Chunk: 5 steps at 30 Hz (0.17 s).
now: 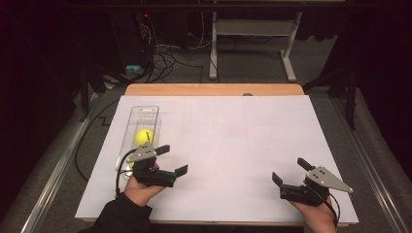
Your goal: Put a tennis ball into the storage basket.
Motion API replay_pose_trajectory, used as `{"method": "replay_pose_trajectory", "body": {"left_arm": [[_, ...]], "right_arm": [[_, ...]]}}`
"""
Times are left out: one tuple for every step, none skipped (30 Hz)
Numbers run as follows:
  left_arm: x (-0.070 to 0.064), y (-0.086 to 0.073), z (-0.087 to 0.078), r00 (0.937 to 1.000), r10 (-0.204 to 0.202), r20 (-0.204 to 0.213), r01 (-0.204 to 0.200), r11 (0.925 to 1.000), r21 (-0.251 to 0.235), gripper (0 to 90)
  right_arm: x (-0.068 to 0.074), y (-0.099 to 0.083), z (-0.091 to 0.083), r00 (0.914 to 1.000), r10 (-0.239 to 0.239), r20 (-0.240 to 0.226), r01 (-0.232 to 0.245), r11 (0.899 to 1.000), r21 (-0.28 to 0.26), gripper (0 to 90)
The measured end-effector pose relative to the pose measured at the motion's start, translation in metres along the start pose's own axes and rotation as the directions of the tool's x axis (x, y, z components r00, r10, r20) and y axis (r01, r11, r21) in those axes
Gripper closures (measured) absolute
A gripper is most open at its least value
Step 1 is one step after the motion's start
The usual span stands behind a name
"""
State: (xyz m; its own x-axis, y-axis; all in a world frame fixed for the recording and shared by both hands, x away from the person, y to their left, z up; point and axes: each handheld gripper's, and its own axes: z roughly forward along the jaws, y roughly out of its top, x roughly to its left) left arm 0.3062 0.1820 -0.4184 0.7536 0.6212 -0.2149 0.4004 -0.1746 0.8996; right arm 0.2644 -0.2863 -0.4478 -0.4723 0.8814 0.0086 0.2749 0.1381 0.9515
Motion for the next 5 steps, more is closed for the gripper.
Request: {"method": "replay_pose_trajectory", "body": {"left_arm": [[0.000,0.000,0.000,1.0000,0.000,0.000,0.000,1.0000,0.000,0.2],[0.003,-0.001,-0.004,0.9999,-0.004,-0.014,0.004,1.0000,-0.003,0.2],[0.009,-0.004,-0.010,0.9994,-0.012,-0.031,0.012,0.9999,-0.004,0.2],[0.011,-0.005,-0.012,0.9992,-0.019,-0.035,0.019,0.9998,-0.001,0.2],[0.011,-0.005,-0.012,0.9992,-0.019,-0.035,0.019,0.9998,-0.001,0.2]], "right_arm": [[0.000,0.000,0.000,1.0000,0.000,0.000,0.000,1.000,0.000,0.1],[-0.001,0.001,-0.001,1.0000,0.001,0.000,-0.001,1.000,-0.005,0.1],[-0.002,0.001,-0.002,1.0000,0.002,-0.001,-0.002,1.000,-0.007,0.1],[-0.002,0.001,-0.003,1.0000,0.001,0.001,-0.001,1.000,-0.008,0.1],[-0.003,0.001,-0.003,1.0000,0.001,0.002,-0.001,1.000,-0.011,0.1]]}}
